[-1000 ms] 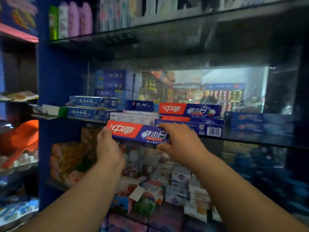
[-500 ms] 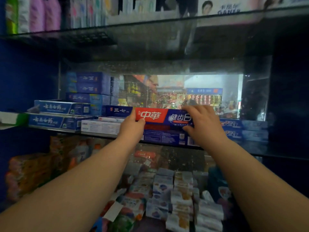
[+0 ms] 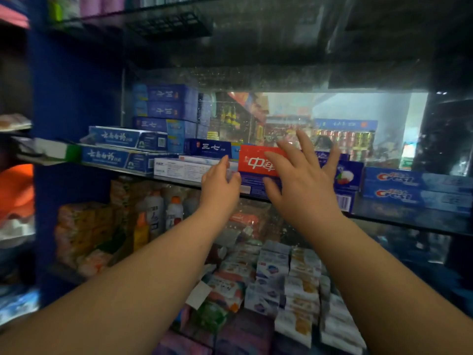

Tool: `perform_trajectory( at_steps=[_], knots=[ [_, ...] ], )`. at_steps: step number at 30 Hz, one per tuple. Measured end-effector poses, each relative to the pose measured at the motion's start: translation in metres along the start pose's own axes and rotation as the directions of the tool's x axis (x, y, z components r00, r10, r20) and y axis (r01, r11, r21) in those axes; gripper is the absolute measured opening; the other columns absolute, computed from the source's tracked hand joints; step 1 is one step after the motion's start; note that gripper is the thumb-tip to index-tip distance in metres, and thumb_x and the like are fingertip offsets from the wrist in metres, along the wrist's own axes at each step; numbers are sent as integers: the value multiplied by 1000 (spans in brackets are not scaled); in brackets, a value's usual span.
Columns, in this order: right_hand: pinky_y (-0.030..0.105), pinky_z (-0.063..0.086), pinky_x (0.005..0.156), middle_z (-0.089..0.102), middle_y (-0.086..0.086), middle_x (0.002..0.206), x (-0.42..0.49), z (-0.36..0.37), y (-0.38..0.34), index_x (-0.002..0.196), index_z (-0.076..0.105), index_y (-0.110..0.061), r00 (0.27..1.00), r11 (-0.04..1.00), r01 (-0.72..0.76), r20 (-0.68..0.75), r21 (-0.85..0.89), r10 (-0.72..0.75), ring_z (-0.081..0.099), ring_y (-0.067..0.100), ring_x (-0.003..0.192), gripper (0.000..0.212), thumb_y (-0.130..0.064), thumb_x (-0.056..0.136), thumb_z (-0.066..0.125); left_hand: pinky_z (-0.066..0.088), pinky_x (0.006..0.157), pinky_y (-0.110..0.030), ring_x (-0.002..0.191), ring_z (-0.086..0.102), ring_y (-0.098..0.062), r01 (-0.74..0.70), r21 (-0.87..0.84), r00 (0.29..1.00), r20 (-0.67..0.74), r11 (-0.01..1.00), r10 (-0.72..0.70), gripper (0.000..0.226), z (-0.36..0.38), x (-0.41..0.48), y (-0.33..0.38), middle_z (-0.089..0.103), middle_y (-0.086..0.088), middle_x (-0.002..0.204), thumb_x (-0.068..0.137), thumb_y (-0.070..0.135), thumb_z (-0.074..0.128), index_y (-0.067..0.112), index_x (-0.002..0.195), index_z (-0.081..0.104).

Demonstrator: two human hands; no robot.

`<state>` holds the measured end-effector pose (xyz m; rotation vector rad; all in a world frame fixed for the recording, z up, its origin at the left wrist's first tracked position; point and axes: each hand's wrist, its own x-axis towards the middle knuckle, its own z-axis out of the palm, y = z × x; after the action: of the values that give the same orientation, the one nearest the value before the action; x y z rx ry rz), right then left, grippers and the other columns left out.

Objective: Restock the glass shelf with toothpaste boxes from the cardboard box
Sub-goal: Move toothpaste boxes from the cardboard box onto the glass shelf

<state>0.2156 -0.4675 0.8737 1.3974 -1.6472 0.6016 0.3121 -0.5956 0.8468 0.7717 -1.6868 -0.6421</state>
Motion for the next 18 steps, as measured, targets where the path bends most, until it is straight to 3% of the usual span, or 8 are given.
perform_trajectory(
  at_steps=[3, 7, 12, 18],
  knots=[
    [62, -8, 110, 45, 1, 146, -5, 15, -28, 126, 57, -26, 995, 991, 97, -20, 90, -96, 15, 26, 148, 37, -35, 90, 56, 32, 112, -43, 134, 38, -22, -2, 9, 998, -62, 1000, 3, 50, -20, -12, -13, 45, -3, 144, 97, 22, 45, 18, 146, 34],
    [61, -4, 111, 46, 1, 144, -21, 44, -71, 126, 58, -24, 983, 966, 165, 52, 202, -178, 17, 26, 147, 38, -29, 89, 58, 35, 111, -42, 133, 40, -19, 77, 21, 991, -114, 997, -74, 50, -54, -35, -57, 46, 0, 143, 97, 25, 47, 24, 145, 35],
    [64, 7, 111, 51, 1, 140, -48, 81, -125, 122, 62, -24, 956, 926, 212, 128, 312, -262, 22, 26, 146, 34, -28, 88, 60, 33, 112, -42, 133, 41, -21, 198, 104, 972, -148, 975, -182, 49, -100, -66, -110, 44, -4, 145, 97, 28, 45, 22, 145, 36],
    [58, 4, 114, 44, -2, 145, -96, 126, -186, 128, 55, -27, 896, 861, 193, 274, 471, -351, 15, 22, 148, 38, -30, 91, 53, 35, 112, -41, 131, 45, -22, 365, 106, 926, -144, 925, -349, 59, -133, -119, -175, 47, -7, 142, 87, 37, 46, 19, 142, 41]
  ],
)
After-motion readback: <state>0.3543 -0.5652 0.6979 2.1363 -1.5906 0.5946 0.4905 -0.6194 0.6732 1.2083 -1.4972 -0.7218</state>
